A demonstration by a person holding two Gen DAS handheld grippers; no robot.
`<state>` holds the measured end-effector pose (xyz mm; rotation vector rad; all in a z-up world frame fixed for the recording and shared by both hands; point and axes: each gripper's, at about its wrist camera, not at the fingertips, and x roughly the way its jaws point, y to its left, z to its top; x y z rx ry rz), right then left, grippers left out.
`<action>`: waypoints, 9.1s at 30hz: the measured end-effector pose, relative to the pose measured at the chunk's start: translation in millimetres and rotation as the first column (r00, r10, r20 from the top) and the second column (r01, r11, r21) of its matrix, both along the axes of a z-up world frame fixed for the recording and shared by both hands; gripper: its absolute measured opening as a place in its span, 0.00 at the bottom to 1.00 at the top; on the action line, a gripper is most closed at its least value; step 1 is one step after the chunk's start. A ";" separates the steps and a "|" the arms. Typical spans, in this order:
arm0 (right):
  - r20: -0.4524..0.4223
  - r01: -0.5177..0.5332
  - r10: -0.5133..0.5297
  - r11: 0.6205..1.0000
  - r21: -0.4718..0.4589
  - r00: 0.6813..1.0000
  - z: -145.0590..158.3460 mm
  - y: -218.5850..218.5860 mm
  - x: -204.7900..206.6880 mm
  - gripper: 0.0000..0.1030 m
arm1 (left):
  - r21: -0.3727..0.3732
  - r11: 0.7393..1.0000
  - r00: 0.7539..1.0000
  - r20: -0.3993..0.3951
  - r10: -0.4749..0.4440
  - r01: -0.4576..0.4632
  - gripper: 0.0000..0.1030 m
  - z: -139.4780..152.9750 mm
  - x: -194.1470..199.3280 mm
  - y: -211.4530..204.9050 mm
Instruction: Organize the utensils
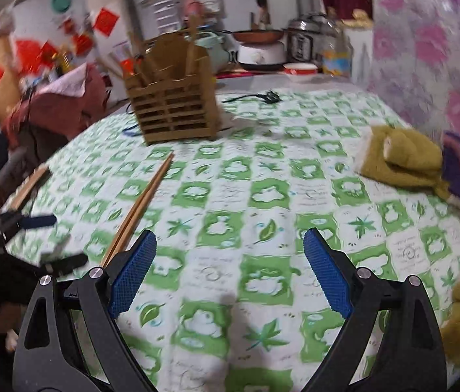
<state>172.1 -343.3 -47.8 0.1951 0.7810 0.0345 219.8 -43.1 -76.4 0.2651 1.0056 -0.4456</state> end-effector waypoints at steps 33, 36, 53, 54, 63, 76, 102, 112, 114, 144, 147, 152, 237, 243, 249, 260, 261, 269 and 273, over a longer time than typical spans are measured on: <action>-0.121 -0.386 0.374 0.918 -0.095 0.920 -22.0 109.1 18.5 0.64 | -0.137 0.954 0.963 -0.068 0.259 -0.267 0.95 -2.9 54.3 76.6; -0.167 -0.391 0.370 0.913 -0.115 0.914 -30.7 114.6 23.4 0.33 | -0.143 0.956 0.966 -0.062 0.251 -0.258 0.95 -1.4 53.8 75.0; -0.148 -0.232 0.223 0.972 -0.040 0.963 -29.1 56.6 28.6 0.28 | 0.005 1.000 1.000 0.016 0.011 -0.011 0.55 -7.0 31.8 21.3; -0.148 -0.232 0.224 0.972 -0.039 0.963 -29.1 56.8 29.2 0.28 | 0.010 1.000 1.000 0.008 0.005 -0.005 0.50 -9.2 32.1 20.0; -0.160 -0.231 0.220 0.972 -0.054 0.962 -31.1 59.0 30.6 0.28 | -0.013 1.000 1.000 -0.019 -0.012 0.012 0.45 -12.2 37.9 10.5; -0.136 -0.213 0.204 0.976 -0.055 0.970 -29.7 57.4 27.8 0.06 | -0.104 0.994 1.000 -0.013 0.016 -0.018 0.05 -2.1 29.6 22.7; -0.085 -0.218 0.210 0.970 -0.109 0.974 11.1 51.8 22.6 0.37 | -0.179 0.982 0.979 0.183 0.087 -0.054 0.05 108.5 25.4 30.9; -0.194 -0.203 0.186 0.977 -0.071 0.963 -27.9 52.2 27.4 0.06 | -0.164 0.984 0.979 0.183 0.095 -0.065 0.05 118.6 40.1 33.4; -0.159 -0.197 0.181 0.976 -0.094 0.971 -14.4 49.1 26.3 0.06 | -0.165 0.984 0.978 0.182 0.099 -0.069 0.05 121.2 43.8 34.5; 0.355 -0.136 0.139 0.990 -0.034 0.924 218.2 28.1 107.7 0.06 | -0.286 0.957 0.926 0.347 0.150 -0.048 0.05 267.0 125.1 5.5; 0.374 -0.115 0.122 0.993 -0.041 0.920 226.2 30.7 123.1 0.06 | -0.306 0.950 0.917 0.358 0.175 -0.061 0.05 275.7 142.6 4.5; 0.363 -0.100 0.112 0.994 -0.051 0.925 220.4 37.5 153.7 0.06 | -0.307 0.948 0.917 0.349 0.194 -0.084 0.05 266.0 170.3 -0.2; 0.245 0.104 -0.068 0.985 -0.139 0.967 69.9 57.4 111.1 0.92 | -0.120 0.887 0.764 0.466 0.446 -0.445 0.95 112.7 89.5 24.0; 0.229 0.115 -0.079 0.982 -0.150 0.970 62.2 58.9 108.1 0.92 | -0.141 0.873 0.752 0.456 0.476 -0.467 0.95 110.8 87.1 36.3; 0.217 0.131 -0.100 0.982 -0.136 0.971 59.5 53.8 109.0 0.92 | -0.143 0.870 0.752 0.449 0.482 -0.472 0.95 110.4 87.0 37.6; 0.222 0.125 -0.100 0.987 -0.100 0.970 63.2 49.4 104.7 0.94 | -0.110 0.881 0.757 0.469 0.455 -0.461 0.95 106.6 83.8 27.6; 0.224 0.124 -0.099 0.987 -0.099 0.969 63.7 49.6 104.1 0.94 | -0.107 0.881 0.757 0.471 0.453 -0.461 0.95 106.5 84.1 27.1; 0.225 0.119 -0.095 0.988 -0.097 0.970 63.9 50.1 102.4 0.94 | -0.108 0.883 0.762 0.465 0.452 -0.457 0.95 105.2 84.2 26.6; 0.224 0.118 -0.094 0.988 -0.096 0.970 63.6 50.3 102.4 0.94 | -0.106 0.884 0.763 0.466 0.449 -0.456 0.95 104.9 84.1 26.1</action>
